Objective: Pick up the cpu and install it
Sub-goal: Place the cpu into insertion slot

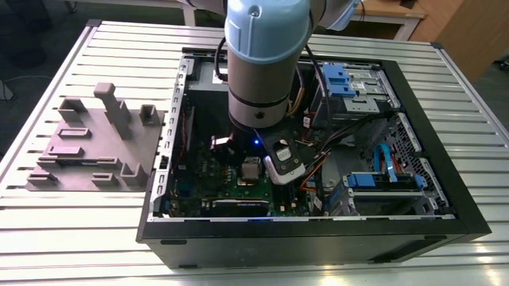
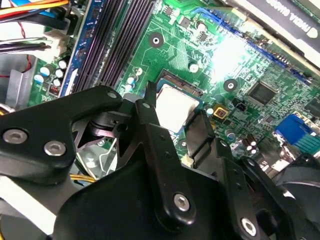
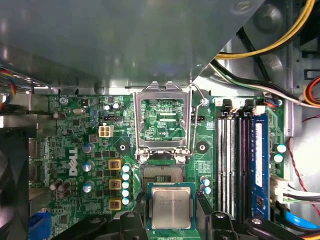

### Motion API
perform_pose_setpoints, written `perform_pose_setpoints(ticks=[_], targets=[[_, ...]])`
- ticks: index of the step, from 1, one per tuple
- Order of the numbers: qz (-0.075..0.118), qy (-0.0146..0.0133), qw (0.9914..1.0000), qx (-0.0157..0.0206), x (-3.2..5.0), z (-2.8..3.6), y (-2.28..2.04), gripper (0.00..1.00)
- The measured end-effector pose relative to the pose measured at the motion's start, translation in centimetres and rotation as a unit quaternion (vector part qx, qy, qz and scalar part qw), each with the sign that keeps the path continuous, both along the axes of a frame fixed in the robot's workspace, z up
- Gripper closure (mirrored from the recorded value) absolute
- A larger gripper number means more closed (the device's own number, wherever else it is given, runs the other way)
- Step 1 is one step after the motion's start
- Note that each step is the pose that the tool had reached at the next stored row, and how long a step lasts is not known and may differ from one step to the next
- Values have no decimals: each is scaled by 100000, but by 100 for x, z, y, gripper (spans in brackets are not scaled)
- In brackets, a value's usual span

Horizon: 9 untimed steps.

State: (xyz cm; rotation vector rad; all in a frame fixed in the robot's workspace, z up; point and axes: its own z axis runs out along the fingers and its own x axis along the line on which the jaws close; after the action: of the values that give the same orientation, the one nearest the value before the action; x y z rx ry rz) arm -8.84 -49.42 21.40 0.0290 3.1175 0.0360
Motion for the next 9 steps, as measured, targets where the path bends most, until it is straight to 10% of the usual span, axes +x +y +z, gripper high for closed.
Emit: perform_pose_setpoints(ticks=[9], targets=[[1,58,100000,-4,0,-2,0,53]])
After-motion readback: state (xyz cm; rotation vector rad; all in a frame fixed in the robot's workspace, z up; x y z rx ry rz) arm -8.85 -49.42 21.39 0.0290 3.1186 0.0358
